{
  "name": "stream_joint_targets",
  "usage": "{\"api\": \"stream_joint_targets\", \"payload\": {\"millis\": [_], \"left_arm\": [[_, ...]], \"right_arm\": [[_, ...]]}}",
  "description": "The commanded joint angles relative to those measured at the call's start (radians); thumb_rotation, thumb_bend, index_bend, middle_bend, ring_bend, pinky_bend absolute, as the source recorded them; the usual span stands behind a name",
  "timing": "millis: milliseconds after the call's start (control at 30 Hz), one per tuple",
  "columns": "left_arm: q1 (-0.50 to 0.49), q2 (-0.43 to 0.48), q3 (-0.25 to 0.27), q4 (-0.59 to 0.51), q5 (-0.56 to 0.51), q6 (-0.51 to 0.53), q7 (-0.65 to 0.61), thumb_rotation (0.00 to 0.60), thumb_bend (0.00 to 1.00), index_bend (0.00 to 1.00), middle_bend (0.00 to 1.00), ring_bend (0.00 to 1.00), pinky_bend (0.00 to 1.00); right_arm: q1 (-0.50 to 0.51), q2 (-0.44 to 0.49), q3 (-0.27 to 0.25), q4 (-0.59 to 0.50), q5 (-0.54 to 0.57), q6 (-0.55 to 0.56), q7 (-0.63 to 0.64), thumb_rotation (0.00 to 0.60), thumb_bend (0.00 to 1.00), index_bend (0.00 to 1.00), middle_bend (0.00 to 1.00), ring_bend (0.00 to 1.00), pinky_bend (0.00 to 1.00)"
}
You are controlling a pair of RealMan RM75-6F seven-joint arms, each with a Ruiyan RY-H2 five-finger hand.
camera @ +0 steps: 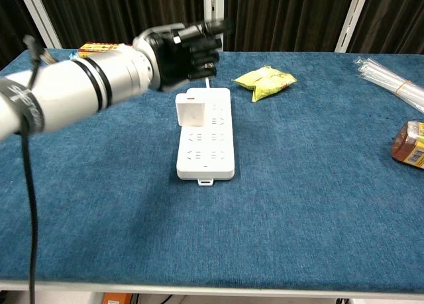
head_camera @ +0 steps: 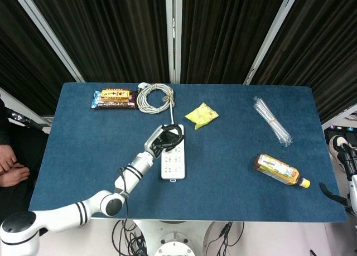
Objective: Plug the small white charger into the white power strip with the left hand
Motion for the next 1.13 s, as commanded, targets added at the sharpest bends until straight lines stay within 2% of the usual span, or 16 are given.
{"api": "stream_joint_targets", "payload": {"millis": [33,100,167,233,333,433,533,667,733,900,1133], "left_arm": [[0.033,0.089,-0.014,-0.078,0.056,0.066,0.041,0.6,0.51,0.75,0.83,0.78,0.83],[0.048,0.139,-0.003,-0.096,0.086,0.102,0.115,0.6,0.49,0.69,0.76,0.7,0.74],[0.066,0.196,0.019,-0.1,0.123,0.161,0.261,0.6,0.4,0.62,0.66,0.58,0.61],[0.094,0.253,0.042,-0.099,0.151,0.238,0.452,0.6,0.28,0.56,0.59,0.49,0.51],[0.154,0.334,0.077,-0.088,0.183,0.364,0.742,0.6,0.18,0.48,0.52,0.4,0.4],[0.225,0.4,0.111,-0.077,0.188,0.477,0.979,0.6,0.15,0.39,0.42,0.3,0.28],[0.295,0.476,0.152,-0.105,0.167,0.533,1.137,0.6,0.13,0.26,0.28,0.16,0.13],[0.39,0.584,0.218,-0.178,0.131,0.586,1.31,0.6,0.1,0.11,0.12,0.03,0.02],[0.436,0.624,0.245,-0.223,0.116,0.622,1.36,0.6,0.09,0.08,0.07,0.0,0.0],[0.552,0.713,0.344,-0.326,0.106,0.679,1.378,0.6,0.09,0.08,0.06,0.0,0.0],[0.684,0.716,0.46,-0.35,0.186,0.807,1.309,0.6,0.09,0.09,0.06,0.0,0.0]], "right_arm": [[0.003,0.004,0.0,0.002,-0.003,-0.005,0.004,0.6,0.11,0.0,0.02,0.0,0.0],[0.008,0.008,-0.001,0.003,-0.006,-0.013,0.008,0.6,0.11,0.0,0.02,0.0,0.0],[0.016,0.014,-0.001,0.006,-0.008,-0.027,0.009,0.6,0.11,0.0,0.02,0.0,0.0],[0.026,0.018,-0.001,0.014,-0.008,-0.043,0.015,0.6,0.12,0.0,0.02,0.0,0.0],[0.035,0.019,0.001,0.03,-0.01,-0.056,0.034,0.6,0.12,0.0,0.02,0.0,0.0],[0.038,0.008,0.002,0.052,-0.026,-0.041,0.034,0.6,0.12,0.0,0.0,0.0,0.0],[0.045,-0.001,-0.003,0.07,-0.041,-0.044,0.044,0.6,0.12,0.0,0.0,0.0,0.0],[0.057,-0.004,-0.007,0.087,-0.058,-0.052,0.072,0.6,0.05,0.0,0.0,0.0,0.0],[0.06,-0.003,-0.008,0.094,-0.059,-0.054,0.074,0.6,0.03,0.0,0.0,0.0,0.0],[0.069,-0.005,-0.014,0.108,-0.058,-0.074,0.08,0.6,0.03,0.0,0.0,0.0,0.0],[0.078,-0.026,-0.037,0.13,-0.087,-0.084,0.077,0.6,0.03,0.0,0.0,0.0,0.0]]}}
